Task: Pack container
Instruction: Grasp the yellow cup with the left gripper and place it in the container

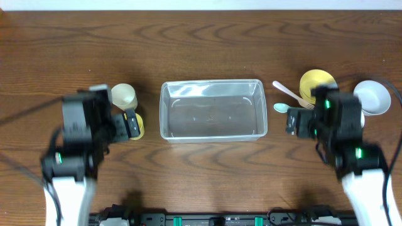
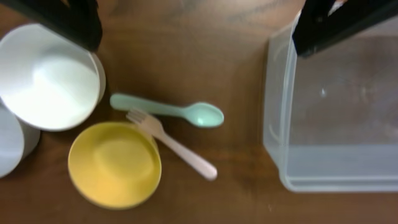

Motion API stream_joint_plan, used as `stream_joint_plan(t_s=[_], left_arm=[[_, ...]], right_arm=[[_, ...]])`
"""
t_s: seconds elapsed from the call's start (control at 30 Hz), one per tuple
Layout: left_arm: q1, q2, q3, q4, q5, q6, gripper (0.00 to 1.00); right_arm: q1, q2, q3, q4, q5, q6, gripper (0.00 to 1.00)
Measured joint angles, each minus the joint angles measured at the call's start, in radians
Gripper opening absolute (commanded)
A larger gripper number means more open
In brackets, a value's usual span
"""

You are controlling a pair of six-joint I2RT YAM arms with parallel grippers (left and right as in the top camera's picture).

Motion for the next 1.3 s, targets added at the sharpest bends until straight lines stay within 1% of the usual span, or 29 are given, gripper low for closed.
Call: stream_joint_plan(t_s=[0.07, 0.17, 0.23, 0.3, 0.37, 0.43, 0.57, 0.67, 0.8, 0.93, 1.0, 1.07, 1.1, 1.13, 1.2, 1.3], left_arm=[[0.0, 0.104, 0.108, -0.086, 0.0, 0.0, 0.98], [0.0, 0.222, 0.199, -0.121, 0.019, 0.0, 0.98], [0.0, 0.27, 0.208, -0.126, 0.04, 0.0, 0.97], [0.0, 0.312, 0.208, -0.129, 0.058, -0.003, 0.89], [-0.001, 0.361, 0.208, -0.134, 0.073, -0.005, 0.84], [-0.002, 0.413, 0.208, -0.137, 0.08, -0.003, 0.82], [-0.017, 0.507, 0.208, -0.143, 0.084, -0.004, 0.81], [-0.028, 0.578, 0.208, -0.143, 0.084, -0.005, 0.77], [-0.03, 0.668, 0.208, -0.143, 0.087, -0.004, 0.75], [-0.03, 0.759, 0.208, -0.143, 0.087, -0.008, 0.63], [-0.03, 0.8, 0.208, -0.143, 0.087, -0.011, 0.49], [-0.03, 0.832, 0.208, -0.144, 0.088, -0.009, 0.29], [-0.03, 0.842, 0.208, -0.144, 0.089, -0.013, 0.23], [-0.03, 0.849, 0.208, -0.143, 0.092, -0.013, 0.15], [-0.03, 0.851, 0.208, -0.145, 0.095, -0.015, 0.06], [-0.03, 0.846, 0.212, -0.151, 0.092, -0.011, 0.06]], right_arm=[[0.0, 0.089, 0.075, -0.041, -0.007, 0.0, 0.99], [0.0, 0.183, 0.13, -0.072, -0.015, 0.001, 0.99], [0.0, 0.227, 0.135, -0.079, -0.018, 0.001, 0.99], [0.0, 0.259, 0.136, -0.089, -0.02, 0.001, 0.99], [0.0, 0.288, 0.136, -0.097, -0.021, 0.001, 0.99], [0.0, 0.315, 0.137, -0.112, -0.021, 0.001, 0.99], [0.0, 0.347, 0.137, -0.124, -0.022, 0.001, 0.99], [0.0, 0.355, 0.137, -0.129, -0.022, 0.001, 0.99], [0.0, 0.355, 0.138, -0.14, -0.022, 0.001, 0.99], [0.0, 0.355, 0.138, -0.156, -0.023, 0.002, 0.99], [0.0, 0.355, 0.138, -0.161, -0.023, 0.002, 0.99], [0.0, 0.355, 0.138, -0.166, -0.023, 0.001, 0.99], [0.0, 0.355, 0.138, -0.167, -0.023, 0.002, 0.99], [0.0, 0.355, 0.138, -0.168, -0.023, 0.001, 0.99], [0.0, 0.355, 0.138, -0.168, -0.024, 0.002, 0.99], [0.0, 0.355, 0.138, -0.168, -0.024, 0.001, 0.99]])
